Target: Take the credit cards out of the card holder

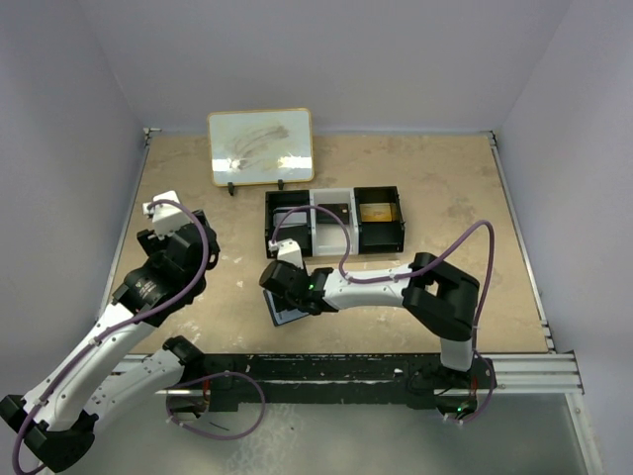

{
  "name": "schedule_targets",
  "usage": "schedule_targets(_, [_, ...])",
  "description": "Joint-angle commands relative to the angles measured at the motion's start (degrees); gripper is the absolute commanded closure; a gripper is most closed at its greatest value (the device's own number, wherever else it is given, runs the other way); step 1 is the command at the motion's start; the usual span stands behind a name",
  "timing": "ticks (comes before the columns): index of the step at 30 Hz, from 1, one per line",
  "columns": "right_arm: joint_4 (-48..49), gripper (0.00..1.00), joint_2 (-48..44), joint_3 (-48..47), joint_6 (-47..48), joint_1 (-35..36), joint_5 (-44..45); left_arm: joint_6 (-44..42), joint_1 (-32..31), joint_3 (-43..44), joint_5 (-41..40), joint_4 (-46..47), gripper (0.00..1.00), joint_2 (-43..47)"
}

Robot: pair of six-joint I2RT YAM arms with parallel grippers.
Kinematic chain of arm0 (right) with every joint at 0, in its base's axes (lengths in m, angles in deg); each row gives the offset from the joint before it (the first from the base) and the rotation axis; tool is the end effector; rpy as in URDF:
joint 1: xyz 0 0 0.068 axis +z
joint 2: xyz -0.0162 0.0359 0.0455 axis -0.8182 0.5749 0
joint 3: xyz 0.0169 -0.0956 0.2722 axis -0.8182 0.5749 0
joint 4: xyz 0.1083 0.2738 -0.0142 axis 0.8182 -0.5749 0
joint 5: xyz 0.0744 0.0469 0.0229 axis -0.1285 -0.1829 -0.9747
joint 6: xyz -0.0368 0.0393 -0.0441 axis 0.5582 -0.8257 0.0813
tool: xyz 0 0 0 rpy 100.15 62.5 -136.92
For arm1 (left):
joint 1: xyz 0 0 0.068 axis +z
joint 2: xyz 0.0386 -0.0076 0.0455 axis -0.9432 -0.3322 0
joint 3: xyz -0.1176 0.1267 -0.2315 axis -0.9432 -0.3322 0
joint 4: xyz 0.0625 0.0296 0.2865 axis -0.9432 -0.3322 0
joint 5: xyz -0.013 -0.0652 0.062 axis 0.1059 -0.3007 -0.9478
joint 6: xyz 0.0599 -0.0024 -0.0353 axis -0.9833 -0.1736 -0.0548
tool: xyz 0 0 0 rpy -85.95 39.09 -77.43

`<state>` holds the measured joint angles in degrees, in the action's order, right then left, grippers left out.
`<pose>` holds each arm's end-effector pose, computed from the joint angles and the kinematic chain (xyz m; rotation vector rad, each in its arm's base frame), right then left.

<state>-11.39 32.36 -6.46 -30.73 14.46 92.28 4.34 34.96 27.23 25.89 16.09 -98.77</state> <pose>0.1762 0.4035 0.1456 -0.3115 2.3810 0.4632 0.1653 -0.0622 0.3388 -0.4997 1.8698 0.2197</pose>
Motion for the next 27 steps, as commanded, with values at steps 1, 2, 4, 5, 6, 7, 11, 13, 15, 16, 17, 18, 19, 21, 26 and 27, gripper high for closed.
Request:
schedule_targets(1, [-2.6, 0.53, 0.7, 0.5, -1.3, -0.1, 1.2, 0.3, 0.2, 1.0, -0.3, 0.6, 0.25, -0.1])
schedule_targets(2, [-2.4, 0.59, 0.5, 0.9, -1.3, -0.1, 1.2, 0.3, 0.2, 1.0, 0.0, 0.7, 0.25, -0.2])
schedule_targets(4, [-1.9, 0.63, 0.1, 1.3, -1.4, -0.1, 1.1, 0.2, 0.2, 0.9, 0.8, 0.7, 0.25, -0.5])
schedule_targets(5, [-1.5, 0.6, -0.1, 1.6, -1.3, -0.1, 0.8, 0.2, 0.2, 0.9, 1.2, 0.8, 0.25, -0.7])
schedule_targets(6, [-0.8, 0.6, -0.4, 2.2, -1.3, -0.1, 0.5, 0.2, 0.2, 0.9, 1.7, 1.0, 0.25, -0.8])
schedule_targets(7, [0.4, 0.6, -0.8, 2.7, -1.2, -0.3, 0.0, 0.2, 0.2, 0.8, 2.3, 1.0, 0.25, -0.9])
schedule_targets(11, [8.1, 0.69, -3.4, 7.8, -1.1, -2.6, -6.2, -0.2, 0.2, -0.3, 9.3, 3.2, 0.25, -1.3])
schedule_targets(13, [14.1, 0.72, -6.3, 12.0, -1.6, -4.7, -11.0, 1.0, 0.3, -1.1, 15.0, 4.2, 0.25, -1.3])
schedule_targets(15, [20.6, 0.72, -8.7, 16.8, -2.5, -7.4, -16.0, 3.5, 0.2, -3.3, 21.8, 6.3, 0.25, -0.9])
schedule_targets(16, [23.6, 0.72, -9.8, 18.9, -3.0, -8.7, -18.5, 4.8, 0.2, -5.1, 27.5, 8.5, 0.25, -0.3])
schedule_targets(17, [27.5, 0.72, -10.7, 20.9, -3.8, -10.1, -20.4, 6.3, 0.2, -7.3, 31.6, 10.8, 0.25, 0.1])
schedule_targets(18, [30.2, 0.72, -11.3, 22.8, -4.6, -11.0, -22.1, 7.7, 0.2, -9.6, 36.0, 13.7, 0.26, 0.3])
schedule_targets(19, [32.1, 0.72, -11.8, 24.7, -5.6, -11.9, -23.4, 8.9, 0.3, -12.5, 39.9, 17.7, 0.26, 0.2])
schedule_targets(21, [34.4, 0.71, -12.2, 26.5, -6.4, -12.9, -25.2, 11.1, 0.2, -17.2, 47.6, 24.4, 0.26, -0.8])
schedule_targets(26, [37.1, 0.71, -11.8, 29.2, -8.1, -14.3, -26.6, 16.9, -1.3, -26.7, 59.5, 41.0, 0.29, -7.1])
schedule_targets(27, [37.7, 0.7, -12.0, 29.9, -8.5, -14.4, -26.7, 17.6, -2.2, -27.8, 59.2, 42.6, 0.29, -7.8])
